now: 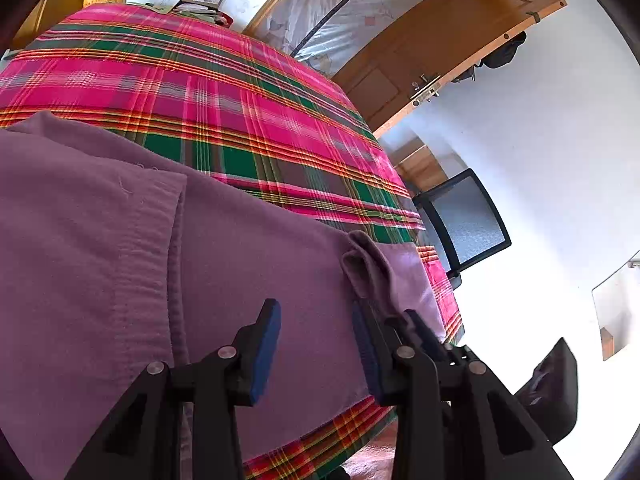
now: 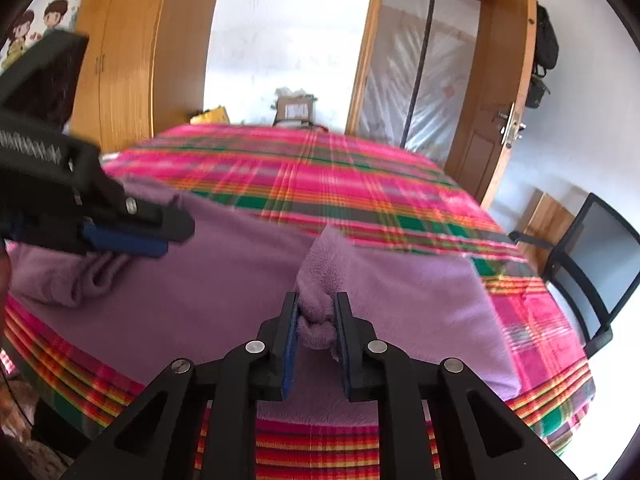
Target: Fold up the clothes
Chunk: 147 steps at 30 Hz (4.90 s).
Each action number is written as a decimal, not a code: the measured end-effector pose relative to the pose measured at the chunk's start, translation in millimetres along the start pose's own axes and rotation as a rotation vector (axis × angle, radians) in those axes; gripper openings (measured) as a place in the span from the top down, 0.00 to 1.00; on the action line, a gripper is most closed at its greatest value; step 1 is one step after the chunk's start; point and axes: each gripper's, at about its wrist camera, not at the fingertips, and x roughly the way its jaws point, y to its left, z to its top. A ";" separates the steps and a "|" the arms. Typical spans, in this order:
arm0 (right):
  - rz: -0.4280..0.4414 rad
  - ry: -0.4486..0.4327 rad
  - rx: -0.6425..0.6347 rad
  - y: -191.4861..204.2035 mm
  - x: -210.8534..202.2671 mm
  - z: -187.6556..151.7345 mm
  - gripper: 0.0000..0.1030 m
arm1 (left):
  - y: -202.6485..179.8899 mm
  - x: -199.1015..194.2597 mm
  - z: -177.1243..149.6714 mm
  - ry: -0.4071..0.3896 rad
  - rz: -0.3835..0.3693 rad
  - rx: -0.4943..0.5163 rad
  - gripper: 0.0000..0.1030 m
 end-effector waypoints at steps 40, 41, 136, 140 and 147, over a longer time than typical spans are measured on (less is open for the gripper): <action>0.280 0.029 0.030 22.3 -5.0 -13.5 0.75 | -9.0 5.0 7.7 -0.066 0.069 -0.003 0.63; 0.279 0.012 0.039 15.5 -9.2 -12.4 0.75 | -11.9 7.4 9.2 -0.069 0.074 0.005 0.63; 0.630 -0.035 -0.230 170.9 -15.6 22.6 0.57 | 158.9 -171.2 -20.6 -0.236 0.463 -0.307 0.63; 0.695 -0.014 -0.312 211.7 -15.8 13.7 0.57 | 162.4 -172.4 -25.1 -0.223 0.448 -0.305 0.63; 0.744 -0.019 -0.420 255.2 -13.6 4.5 0.57 | 167.1 -168.3 -28.2 -0.187 0.440 -0.292 0.63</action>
